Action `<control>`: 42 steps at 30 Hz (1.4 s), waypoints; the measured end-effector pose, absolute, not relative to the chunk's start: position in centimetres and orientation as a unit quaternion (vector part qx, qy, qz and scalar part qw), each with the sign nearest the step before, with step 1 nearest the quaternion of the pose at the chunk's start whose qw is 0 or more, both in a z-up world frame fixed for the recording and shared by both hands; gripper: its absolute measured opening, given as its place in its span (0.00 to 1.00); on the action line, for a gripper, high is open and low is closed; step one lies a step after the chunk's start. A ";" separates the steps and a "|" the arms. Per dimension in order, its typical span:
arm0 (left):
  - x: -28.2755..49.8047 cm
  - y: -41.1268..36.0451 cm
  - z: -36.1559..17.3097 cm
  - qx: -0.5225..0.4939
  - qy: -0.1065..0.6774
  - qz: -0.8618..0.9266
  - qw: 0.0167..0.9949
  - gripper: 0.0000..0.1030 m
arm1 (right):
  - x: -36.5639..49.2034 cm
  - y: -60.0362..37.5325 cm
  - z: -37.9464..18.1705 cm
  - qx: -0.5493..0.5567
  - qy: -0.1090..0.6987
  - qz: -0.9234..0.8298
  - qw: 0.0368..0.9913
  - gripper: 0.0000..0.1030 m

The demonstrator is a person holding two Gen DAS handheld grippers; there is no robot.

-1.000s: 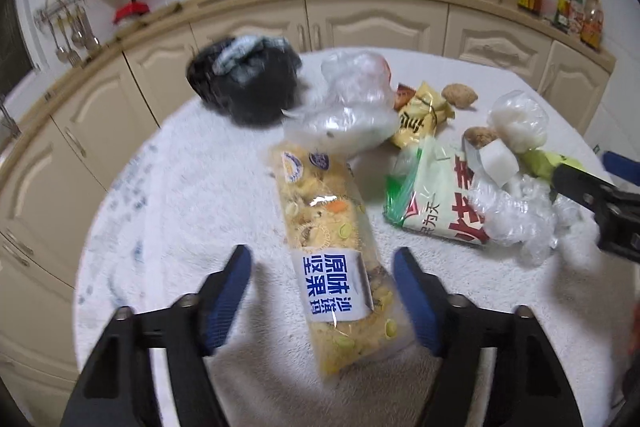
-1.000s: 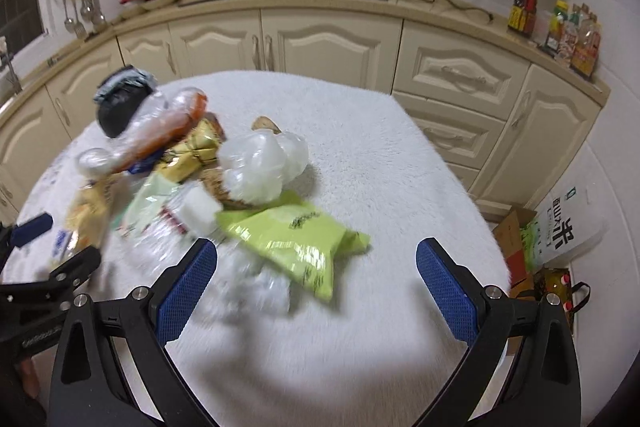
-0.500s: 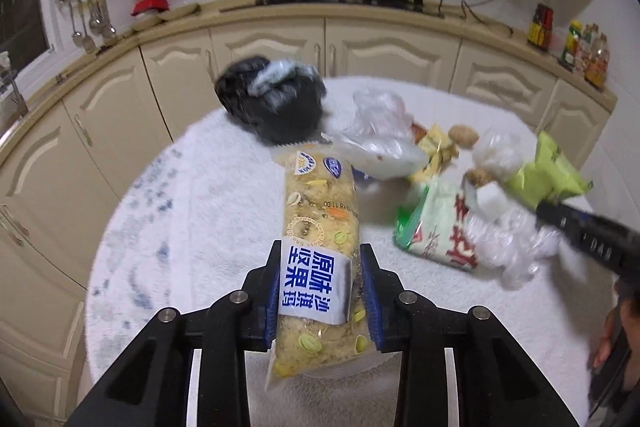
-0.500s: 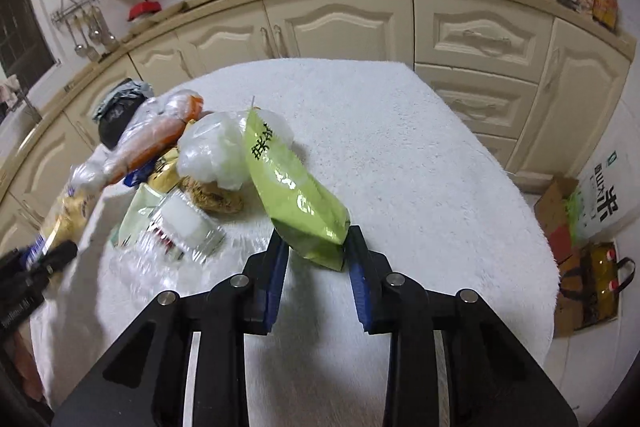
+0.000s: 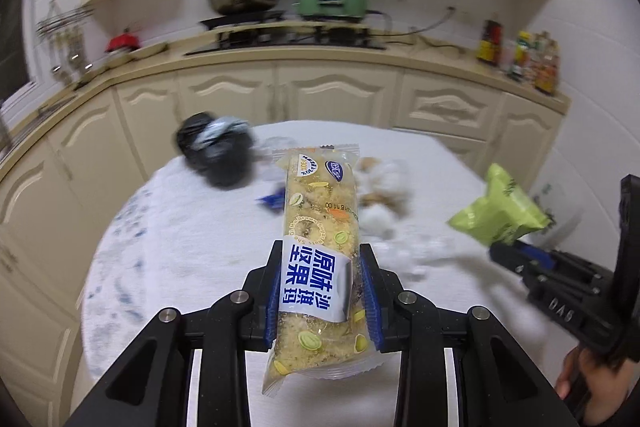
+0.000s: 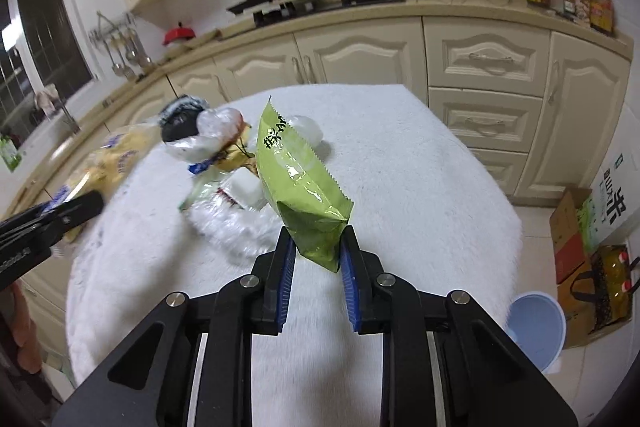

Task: Collect trash
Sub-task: 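Grasp the green chip bag with the right tool while the left tool holds the noodle packet, then carry both packets over the blue bin and open both tools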

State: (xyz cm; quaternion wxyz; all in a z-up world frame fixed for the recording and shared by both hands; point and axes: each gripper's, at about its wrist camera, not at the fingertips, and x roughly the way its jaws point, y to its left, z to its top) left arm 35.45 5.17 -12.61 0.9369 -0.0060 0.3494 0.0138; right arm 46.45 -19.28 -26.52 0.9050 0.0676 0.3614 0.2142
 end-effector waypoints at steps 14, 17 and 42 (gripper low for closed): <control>41.6 -16.4 -14.6 0.040 0.378 -0.159 0.911 0.29 | 39.6 -35.5 -26.1 0.151 0.309 0.103 0.933 0.22; 43.3 -21.2 -16.2 0.053 0.392 -0.186 0.899 0.29 | 38.9 -39.8 -27.2 0.161 0.313 0.062 0.934 0.22; 60.2 -42.2 -34.3 0.190 0.412 -0.210 0.866 0.71 | 42.9 -57.6 -43.5 0.248 0.384 -0.064 0.887 0.22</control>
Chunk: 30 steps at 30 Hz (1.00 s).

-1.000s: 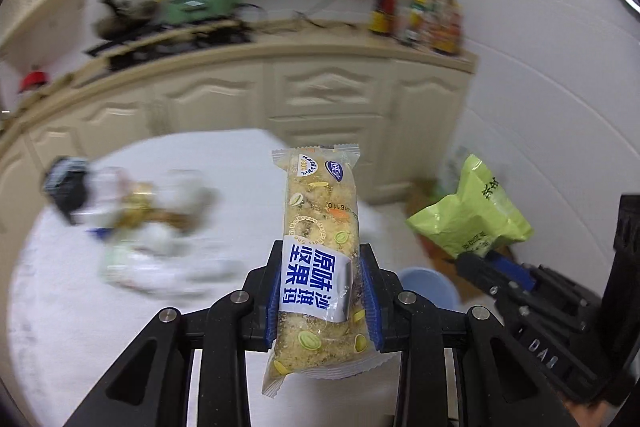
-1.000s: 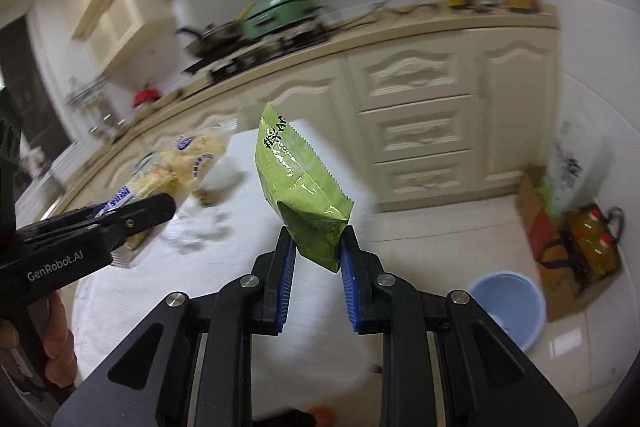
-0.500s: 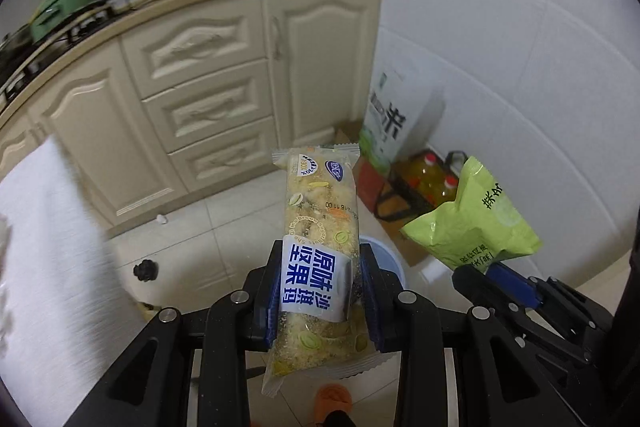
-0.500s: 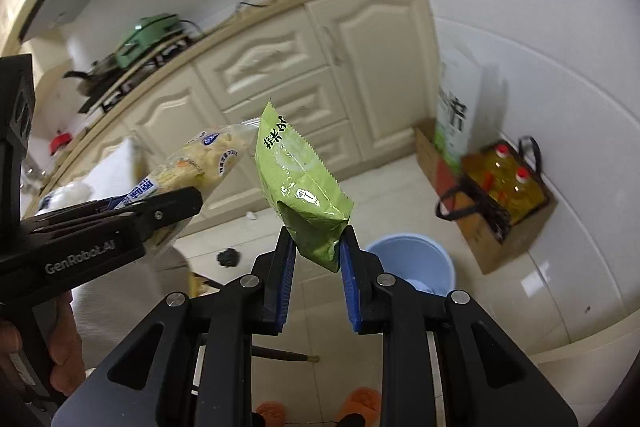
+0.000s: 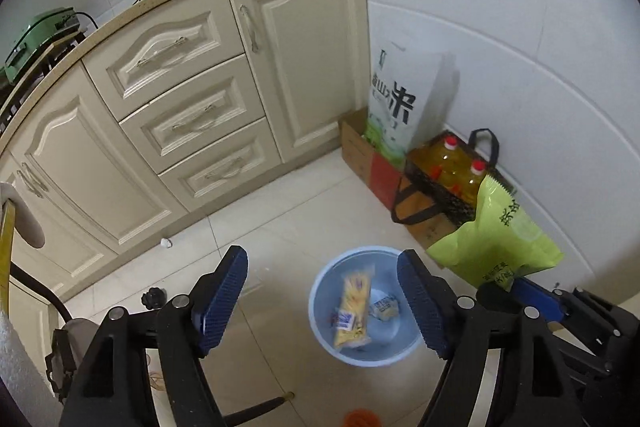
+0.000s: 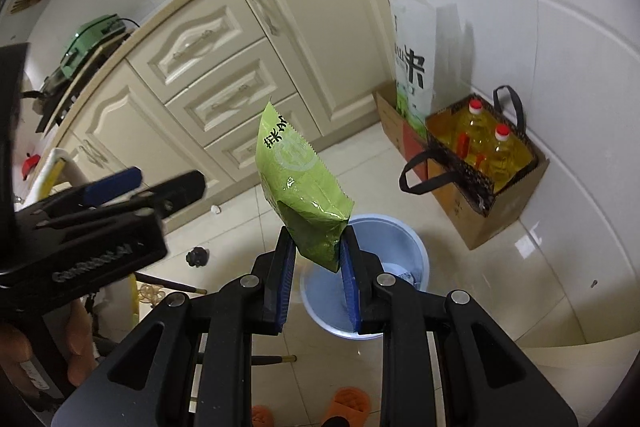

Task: Collect trash
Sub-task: 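Carry both packets over the blue bin and open both tools, then return to the table and grasp a clear plastic bag with the left tool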

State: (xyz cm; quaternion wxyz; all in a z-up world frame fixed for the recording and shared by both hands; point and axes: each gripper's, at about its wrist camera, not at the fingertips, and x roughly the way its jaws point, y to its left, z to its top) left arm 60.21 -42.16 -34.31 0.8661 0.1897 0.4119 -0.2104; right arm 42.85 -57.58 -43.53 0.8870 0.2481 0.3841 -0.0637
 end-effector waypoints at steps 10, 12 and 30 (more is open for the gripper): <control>56.9 -41.0 -33.2 0.174 0.389 -0.173 0.888 0.71 | 45.4 -57.6 -45.2 0.250 0.375 -0.070 0.890 0.25; 55.9 -40.3 -32.3 0.165 0.386 -0.171 0.891 0.71 | 45.9 -57.7 -45.2 0.251 0.380 -0.079 0.887 0.33; 41.1 -24.8 -16.1 0.050 0.290 -0.159 0.942 0.79 | 38.6 -48.8 -29.2 0.175 0.320 -0.054 0.930 0.72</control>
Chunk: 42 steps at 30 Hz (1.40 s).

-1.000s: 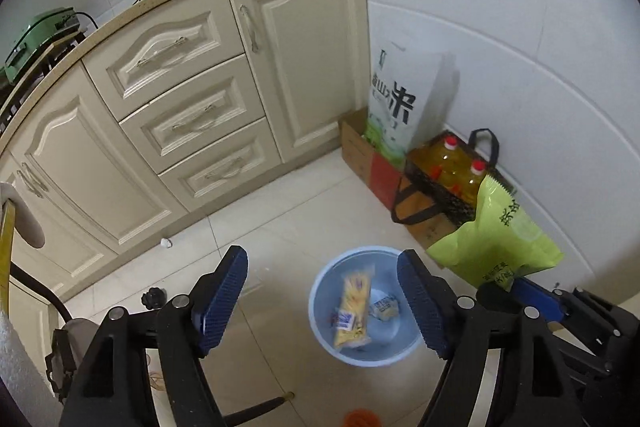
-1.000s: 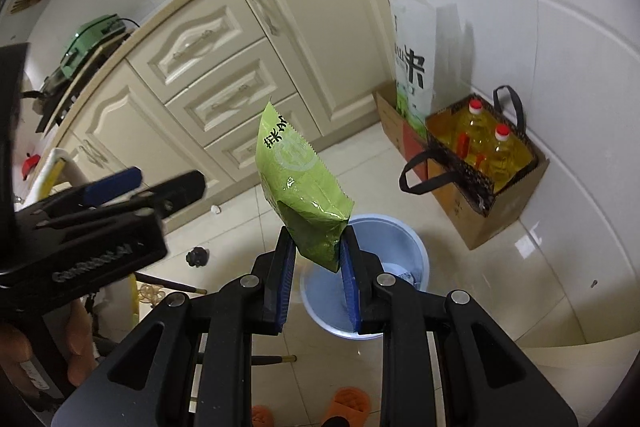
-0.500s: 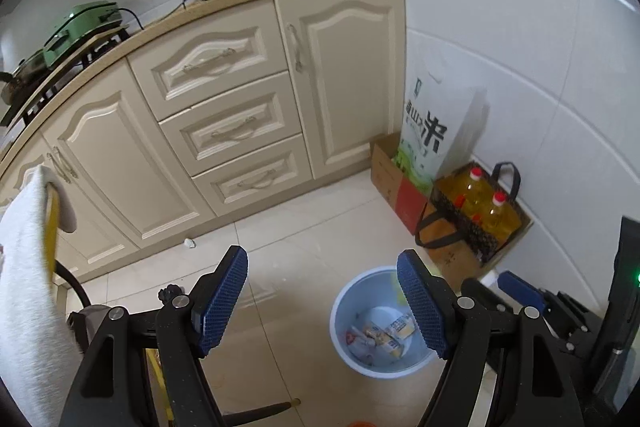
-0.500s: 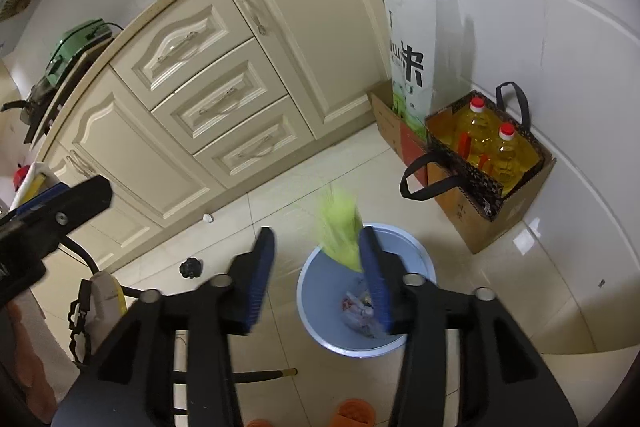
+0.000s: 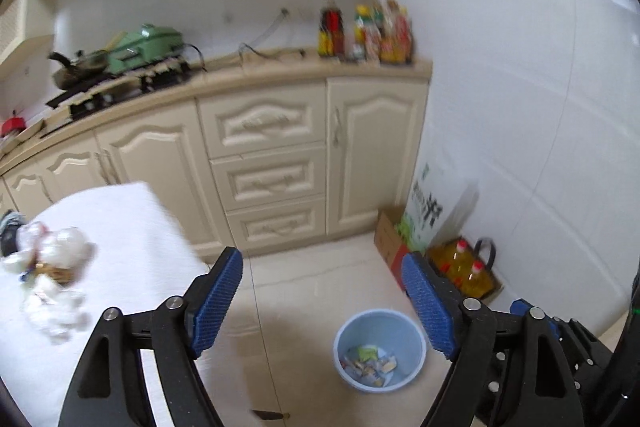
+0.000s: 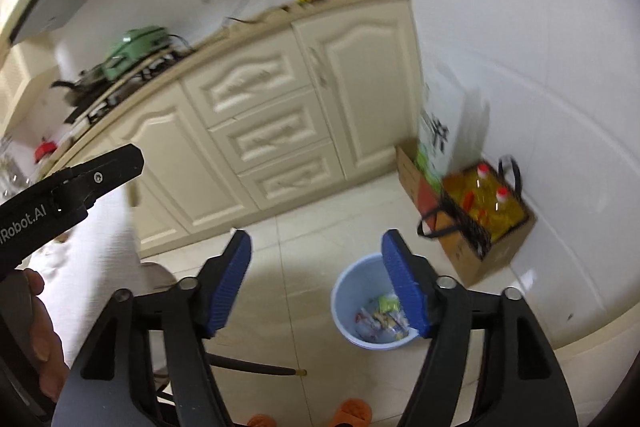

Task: Collect trash
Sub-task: 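Return to the table and grasp a clear plastic bag with the left tool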

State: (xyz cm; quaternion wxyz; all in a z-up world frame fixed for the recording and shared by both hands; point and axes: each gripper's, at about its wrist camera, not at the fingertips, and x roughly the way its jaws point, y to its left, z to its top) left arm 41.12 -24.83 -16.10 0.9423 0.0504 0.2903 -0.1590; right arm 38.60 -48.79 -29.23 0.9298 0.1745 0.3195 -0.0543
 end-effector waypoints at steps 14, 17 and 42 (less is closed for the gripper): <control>32.1 0.0 -10.7 0.026 0.231 -0.031 0.972 0.90 | 38.2 -28.5 -18.2 0.061 0.270 0.066 0.959 0.92; 32.5 5.1 -11.3 0.028 0.238 0.007 0.971 0.90 | 39.7 -24.1 -18.2 0.039 0.278 0.096 0.955 0.92; 54.0 12.5 -18.6 0.023 0.446 0.026 0.895 0.45 | 56.6 -12.8 -24.5 0.044 0.369 0.107 0.922 0.97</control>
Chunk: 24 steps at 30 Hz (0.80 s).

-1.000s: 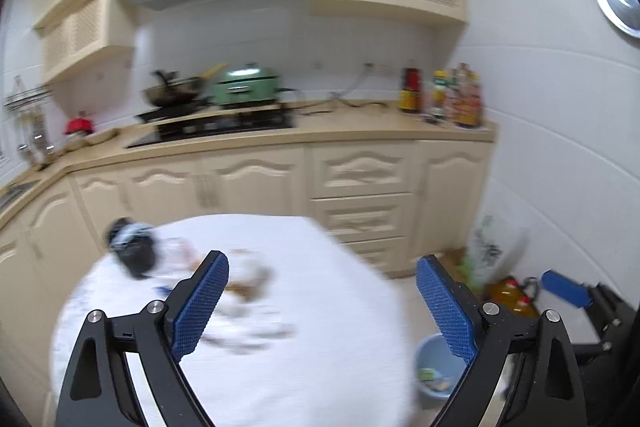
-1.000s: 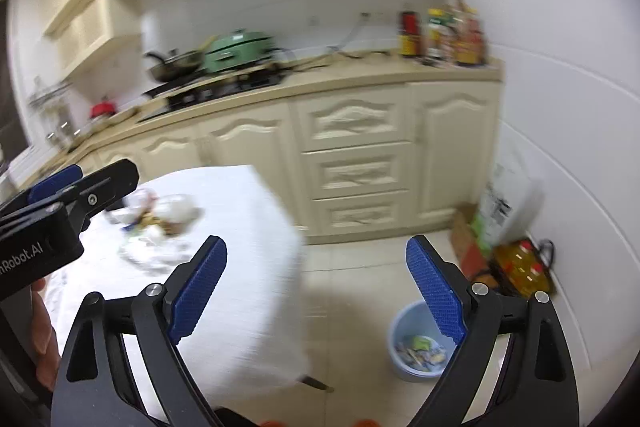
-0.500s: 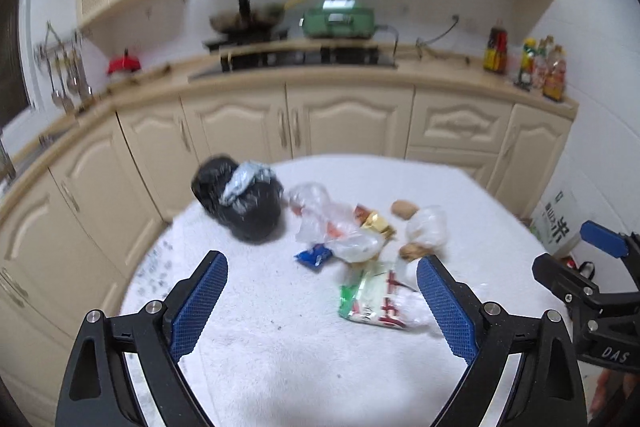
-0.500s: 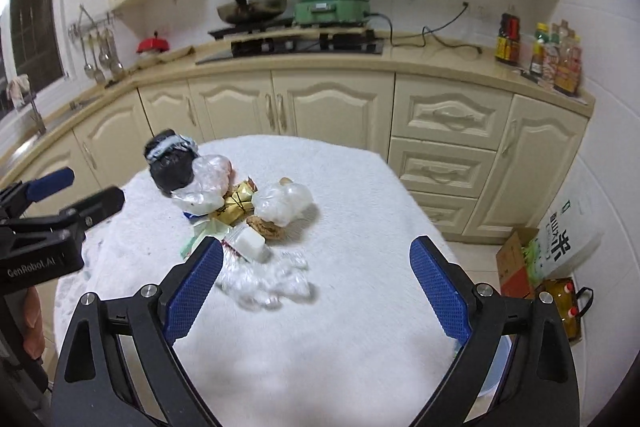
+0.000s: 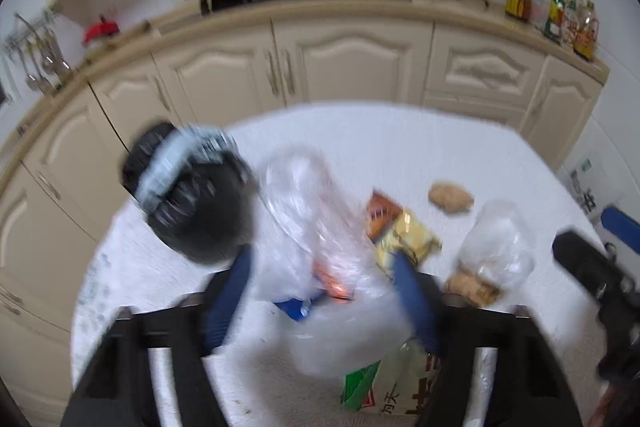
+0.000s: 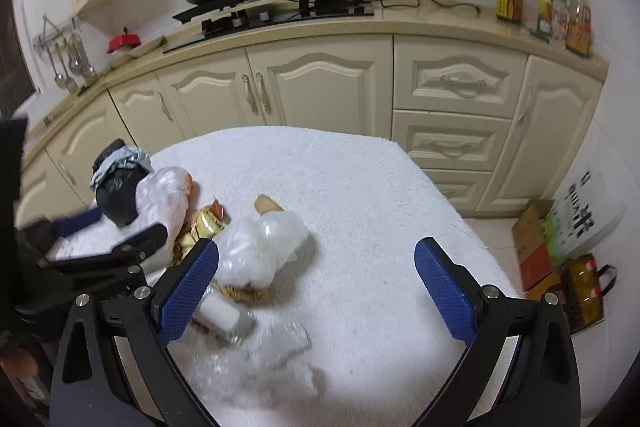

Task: Collect trash
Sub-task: 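Return to the table and grasp a clear plastic bag with the left tool, then grasp the crumpled clear plastic wrap with the right tool while the left tool regrips its bag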

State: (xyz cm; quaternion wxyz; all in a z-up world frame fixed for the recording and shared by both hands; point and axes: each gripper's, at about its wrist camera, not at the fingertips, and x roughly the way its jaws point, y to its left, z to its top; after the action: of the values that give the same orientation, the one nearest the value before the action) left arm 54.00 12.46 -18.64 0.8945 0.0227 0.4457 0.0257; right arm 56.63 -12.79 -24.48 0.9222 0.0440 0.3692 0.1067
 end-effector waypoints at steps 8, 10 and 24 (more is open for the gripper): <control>54.7 15.2 -17.4 -0.002 0.445 0.007 0.895 0.17 | 59.5 -11.0 -26.3 0.081 0.396 0.134 0.905 0.97; 53.4 15.6 -17.2 -0.001 0.441 0.002 0.898 0.15 | 60.2 -10.3 -27.0 0.079 0.412 0.138 0.897 0.97; 44.7 14.9 -14.4 -0.020 0.386 -0.020 0.922 0.00 | 56.3 -11.8 -25.0 0.092 0.385 0.185 0.899 0.46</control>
State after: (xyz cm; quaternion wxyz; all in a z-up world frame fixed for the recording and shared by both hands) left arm 44.70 14.93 -14.37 0.9222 -0.0202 0.3857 -0.0196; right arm 56.28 -11.82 -24.96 0.8994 0.0925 0.3853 0.1847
